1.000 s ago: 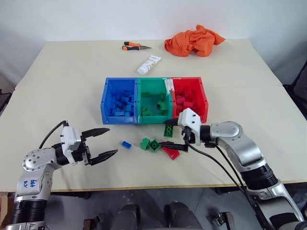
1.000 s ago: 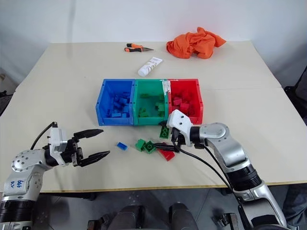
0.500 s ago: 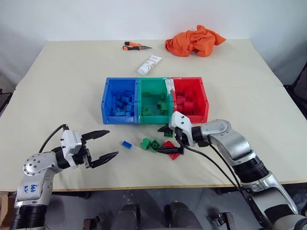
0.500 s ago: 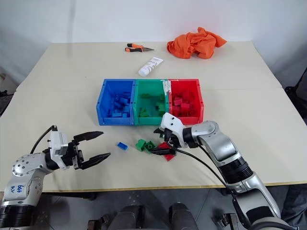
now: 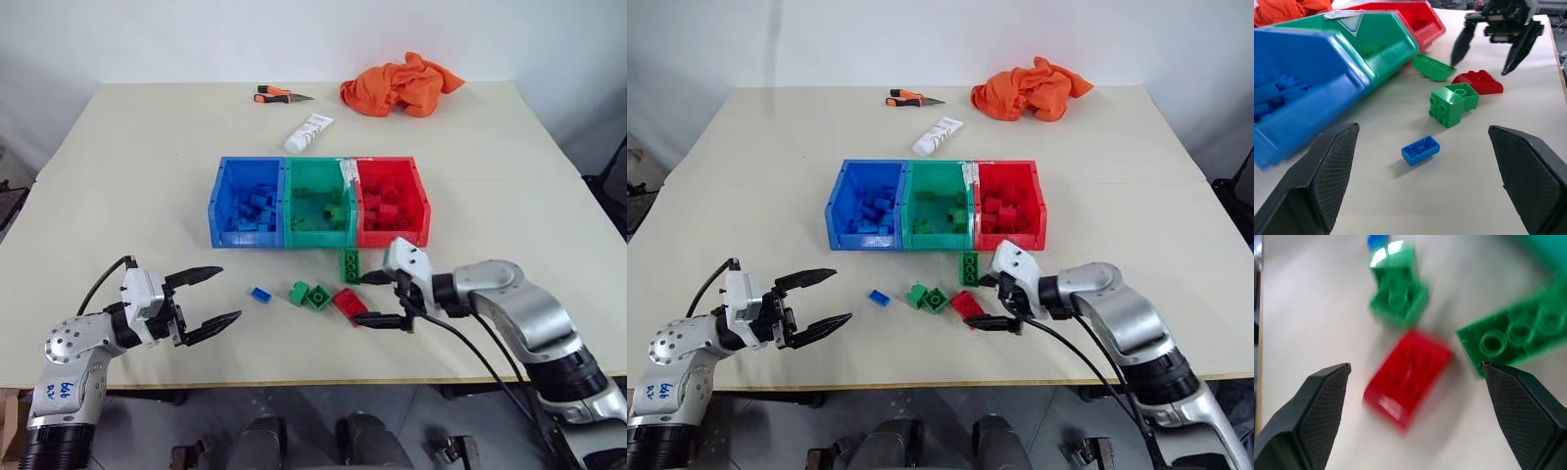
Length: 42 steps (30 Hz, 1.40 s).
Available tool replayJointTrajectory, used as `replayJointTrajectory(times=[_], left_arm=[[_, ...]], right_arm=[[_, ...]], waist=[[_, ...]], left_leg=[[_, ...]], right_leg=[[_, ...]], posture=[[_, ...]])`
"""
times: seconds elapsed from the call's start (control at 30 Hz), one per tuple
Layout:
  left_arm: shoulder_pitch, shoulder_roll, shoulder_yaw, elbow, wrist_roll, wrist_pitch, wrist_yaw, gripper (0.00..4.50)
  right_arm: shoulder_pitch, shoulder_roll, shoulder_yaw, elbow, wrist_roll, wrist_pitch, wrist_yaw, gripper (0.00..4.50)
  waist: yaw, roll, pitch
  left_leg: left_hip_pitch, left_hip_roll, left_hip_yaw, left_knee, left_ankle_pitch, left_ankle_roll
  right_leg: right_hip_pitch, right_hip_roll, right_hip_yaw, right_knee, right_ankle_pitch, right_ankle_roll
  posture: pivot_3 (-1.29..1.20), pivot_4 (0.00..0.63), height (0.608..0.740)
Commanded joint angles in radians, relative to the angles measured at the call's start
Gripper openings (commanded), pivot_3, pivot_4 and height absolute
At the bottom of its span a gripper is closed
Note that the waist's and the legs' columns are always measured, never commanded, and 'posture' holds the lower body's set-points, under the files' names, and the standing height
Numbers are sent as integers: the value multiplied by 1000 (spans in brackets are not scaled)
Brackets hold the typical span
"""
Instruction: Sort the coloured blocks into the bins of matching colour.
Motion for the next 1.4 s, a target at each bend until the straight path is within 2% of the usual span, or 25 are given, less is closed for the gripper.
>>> replayJointTrajectory(times=[0.03,0.27,0.77,1.0,1.03,1.07,1.33,1.37,1.4], left_arm=[[-23,2,9,-4,-15,-14,-6,4500],[-38,0,7,5,-12,-13,-12,4500],[-32,-2,3,1,-12,-5,-8,4500],[-40,8,6,12,-18,-2,-22,4500],[-40,12,8,14,-20,0,-28,4500],[-41,15,10,16,-21,1,-32,4500],[-58,42,27,46,-25,8,-61,4500],[-61,43,28,49,-24,8,-62,4500],[-64,43,28,52,-22,8,-62,4500]], right_arm=[[4,-22,-27,-41,22,11,0,4464],[-27,-17,-31,-66,43,21,-19,4464],[104,-102,-59,-101,36,-29,-28,4464],[105,-103,-62,-107,49,-20,-45,4464],[105,-102,-64,-108,51,-22,-47,4087],[104,-101,-66,-107,52,-24,-48,3935],[90,-98,-98,-98,62,-33,-66,1226],[90,-102,-109,-104,67,-31,-69,942],[90,-104,-117,-108,69,-29,-70,883]], waist=[[-1,0,0],[-3,0,0],[-3,0,0],[-1,0,0],[-1,0,0],[-1,0,0],[-1,0,0],[-1,0,0],[-1,0,0]], left_leg=[[0,0,0,0,0,0],[0,0,0,0,0,0],[-1,0,1,0,0,0],[-1,0,0,0,0,0],[-1,0,0,0,0,0],[-1,0,0,0,0,0],[-1,0,0,0,0,0],[-1,0,0,0,0,0],[-1,0,0,0,0,0]], right_leg=[[0,0,0,0,0,0],[0,0,0,0,0,0],[0,0,0,-3,0,0],[0,0,0,-3,0,0],[0,0,0,-3,0,0],[0,0,0,-3,0,0],[0,0,0,-3,0,0],[0,0,0,-3,0,0],[0,0,0,-3,0,0]], posture=[[0,150,740],[0,150,740],[0,150,740],[0,150,740],[0,150,740],[0,150,740],[0,150,740],[0,150,740],[0,150,740]])
